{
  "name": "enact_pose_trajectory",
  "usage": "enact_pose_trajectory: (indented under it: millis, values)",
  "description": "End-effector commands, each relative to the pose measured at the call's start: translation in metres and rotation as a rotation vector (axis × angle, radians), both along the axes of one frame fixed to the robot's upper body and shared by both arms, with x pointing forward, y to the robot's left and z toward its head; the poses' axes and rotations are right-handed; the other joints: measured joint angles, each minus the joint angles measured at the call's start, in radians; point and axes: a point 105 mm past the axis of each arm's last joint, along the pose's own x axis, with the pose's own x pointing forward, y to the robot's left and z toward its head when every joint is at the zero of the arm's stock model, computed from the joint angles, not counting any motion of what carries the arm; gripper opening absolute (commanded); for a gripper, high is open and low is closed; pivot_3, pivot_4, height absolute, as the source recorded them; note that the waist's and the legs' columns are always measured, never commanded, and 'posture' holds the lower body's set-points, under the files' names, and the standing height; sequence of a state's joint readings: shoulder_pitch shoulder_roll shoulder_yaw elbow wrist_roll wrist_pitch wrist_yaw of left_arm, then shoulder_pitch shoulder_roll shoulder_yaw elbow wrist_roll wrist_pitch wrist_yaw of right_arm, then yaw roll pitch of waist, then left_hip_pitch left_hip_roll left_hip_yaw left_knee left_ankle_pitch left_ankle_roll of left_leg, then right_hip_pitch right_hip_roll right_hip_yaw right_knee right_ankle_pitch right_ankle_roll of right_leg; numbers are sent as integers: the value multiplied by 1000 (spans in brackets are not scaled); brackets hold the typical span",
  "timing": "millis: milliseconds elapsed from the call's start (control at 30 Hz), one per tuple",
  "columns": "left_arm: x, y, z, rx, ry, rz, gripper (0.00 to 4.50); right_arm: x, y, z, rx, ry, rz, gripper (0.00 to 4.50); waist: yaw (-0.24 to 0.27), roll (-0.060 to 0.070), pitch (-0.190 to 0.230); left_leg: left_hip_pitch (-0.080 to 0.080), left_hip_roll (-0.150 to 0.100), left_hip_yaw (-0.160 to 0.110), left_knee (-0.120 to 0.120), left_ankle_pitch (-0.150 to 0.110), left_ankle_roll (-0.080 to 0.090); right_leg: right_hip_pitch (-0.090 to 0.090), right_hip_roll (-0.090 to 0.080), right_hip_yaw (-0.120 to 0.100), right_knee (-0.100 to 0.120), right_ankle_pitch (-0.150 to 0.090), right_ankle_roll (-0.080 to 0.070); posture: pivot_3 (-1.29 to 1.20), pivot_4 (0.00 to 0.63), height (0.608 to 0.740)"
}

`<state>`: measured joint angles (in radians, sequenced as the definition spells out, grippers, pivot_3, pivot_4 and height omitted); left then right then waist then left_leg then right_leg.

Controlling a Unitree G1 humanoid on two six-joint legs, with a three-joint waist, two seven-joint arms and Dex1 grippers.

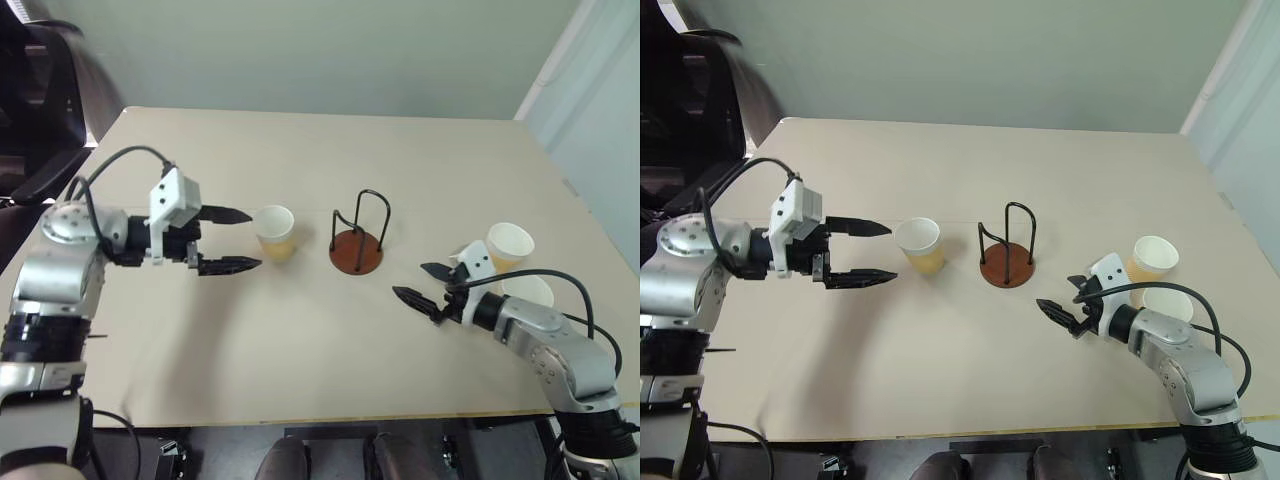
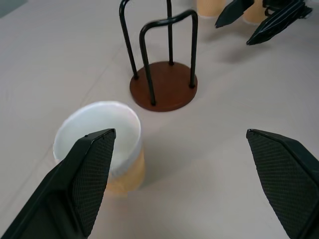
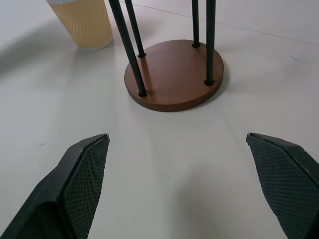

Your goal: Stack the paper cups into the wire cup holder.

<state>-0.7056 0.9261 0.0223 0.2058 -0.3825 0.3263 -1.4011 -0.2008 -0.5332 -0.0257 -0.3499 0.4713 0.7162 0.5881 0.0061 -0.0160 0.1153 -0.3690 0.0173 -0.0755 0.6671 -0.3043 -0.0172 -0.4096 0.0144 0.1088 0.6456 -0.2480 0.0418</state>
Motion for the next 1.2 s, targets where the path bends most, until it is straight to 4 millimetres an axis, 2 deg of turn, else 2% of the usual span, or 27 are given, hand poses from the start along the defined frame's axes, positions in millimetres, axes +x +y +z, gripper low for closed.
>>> enact_pose_trajectory:
  millis: [33,167,500,733,1200]
  values:
    - [2,2,13,23,-29,-10,4500,4,-1,7,-4,-35,-19,4488,-1,0,0,0,0,0,0,0,0,0,0,0,0,0,0,0,150,740]
    - [7,-2,8,3,-32,-16,4500,14,5,7,-16,-41,-47,4488,-5,0,0,0,0,0,0,0,0,0,0,0,0,0,0,0,150,740]
    - [-3,2,-13,-50,8,1,4500,19,37,18,47,-64,-7,4488,-7,0,0,-1,1,1,0,1,0,-2,0,0,-1,1,0,0,150,740]
    - [-3,6,-16,-80,20,41,4500,31,57,29,55,-104,5,4488,-6,0,0,-2,1,1,0,2,1,-2,0,0,0,1,0,0,150,740]
    - [-4,9,-21,-82,26,63,4500,46,81,35,62,-141,-14,4488,-9,0,0,-6,1,1,0,5,1,-7,0,-1,0,3,-1,0,150,740]
